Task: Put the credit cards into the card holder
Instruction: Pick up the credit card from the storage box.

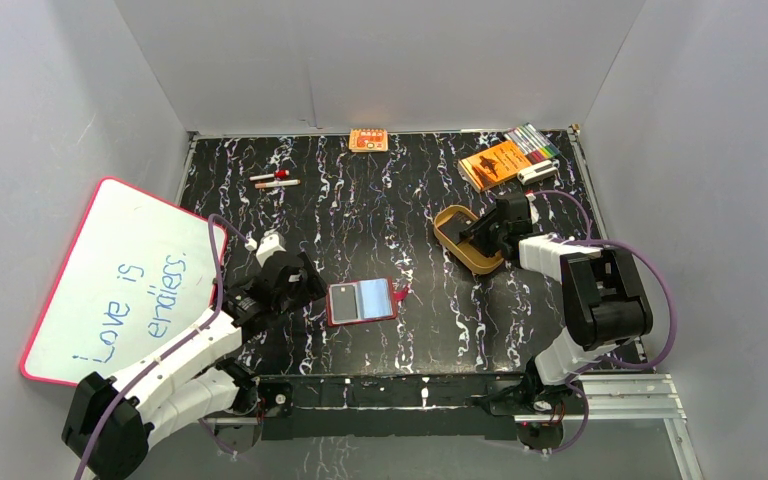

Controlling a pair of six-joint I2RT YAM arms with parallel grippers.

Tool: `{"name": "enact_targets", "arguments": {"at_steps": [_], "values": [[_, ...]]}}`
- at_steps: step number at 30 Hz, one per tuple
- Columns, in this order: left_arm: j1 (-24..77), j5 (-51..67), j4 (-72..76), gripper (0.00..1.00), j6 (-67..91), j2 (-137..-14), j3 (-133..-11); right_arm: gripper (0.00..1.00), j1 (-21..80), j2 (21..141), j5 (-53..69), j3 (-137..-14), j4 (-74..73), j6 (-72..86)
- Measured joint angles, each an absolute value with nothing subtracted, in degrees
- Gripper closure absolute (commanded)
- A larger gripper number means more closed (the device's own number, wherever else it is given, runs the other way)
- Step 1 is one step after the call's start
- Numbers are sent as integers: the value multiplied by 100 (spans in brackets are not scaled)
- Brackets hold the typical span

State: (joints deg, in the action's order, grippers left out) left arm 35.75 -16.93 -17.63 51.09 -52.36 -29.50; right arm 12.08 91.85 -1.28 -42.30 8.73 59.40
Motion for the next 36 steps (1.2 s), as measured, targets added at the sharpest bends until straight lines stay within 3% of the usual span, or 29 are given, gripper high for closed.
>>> {"name": "enact_targets", "arguments": {"at_steps": [4,14,36], "values": [[3575,-1691,-1743,28,5109,-5236,-2947,53,1201,9185,-104,-4230,873,5929],[3575,-1688,-1712,28,5120,-5236,-2939,68,1199,9188,-34,-4230,893,5859],[3575,-1627,-1671,30,5144,-5275,-2862,89,1164,8696,1,-4132,902,5730]]}}
